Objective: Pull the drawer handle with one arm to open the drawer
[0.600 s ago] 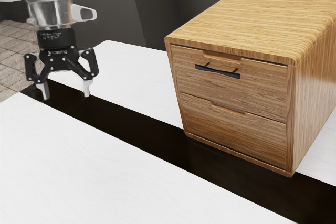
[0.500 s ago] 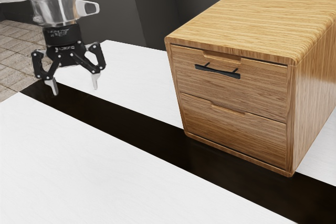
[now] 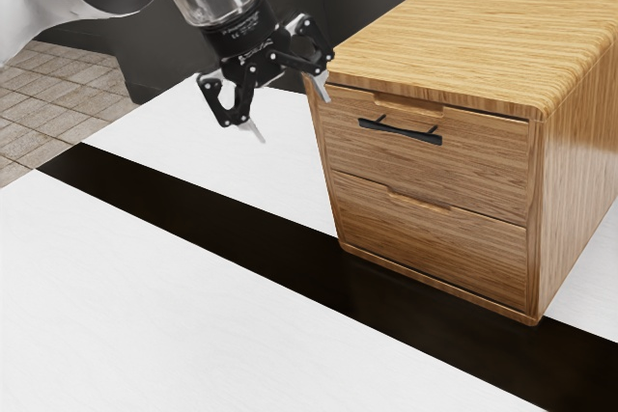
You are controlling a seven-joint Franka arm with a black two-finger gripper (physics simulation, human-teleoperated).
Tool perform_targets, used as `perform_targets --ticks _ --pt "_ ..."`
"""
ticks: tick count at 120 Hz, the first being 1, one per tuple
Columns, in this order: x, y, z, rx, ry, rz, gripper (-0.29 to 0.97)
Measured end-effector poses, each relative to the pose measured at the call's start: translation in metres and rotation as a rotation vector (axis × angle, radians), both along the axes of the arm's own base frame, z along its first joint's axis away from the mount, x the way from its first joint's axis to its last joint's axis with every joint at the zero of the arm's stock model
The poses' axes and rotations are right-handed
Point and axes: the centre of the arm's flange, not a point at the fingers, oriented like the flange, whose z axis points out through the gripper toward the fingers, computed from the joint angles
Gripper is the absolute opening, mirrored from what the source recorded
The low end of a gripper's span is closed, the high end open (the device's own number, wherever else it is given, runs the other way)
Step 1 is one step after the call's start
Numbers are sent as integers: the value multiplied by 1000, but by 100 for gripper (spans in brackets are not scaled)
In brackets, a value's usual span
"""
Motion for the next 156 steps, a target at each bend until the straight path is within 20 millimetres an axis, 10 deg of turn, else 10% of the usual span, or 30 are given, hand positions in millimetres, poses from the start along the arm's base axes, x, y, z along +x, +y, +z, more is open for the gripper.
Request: perform_targets --ticks 110,156 --pt "9 15 -22 -126 -293 463 58" --pt "-1 -63 -26 -174 -284 395 56"
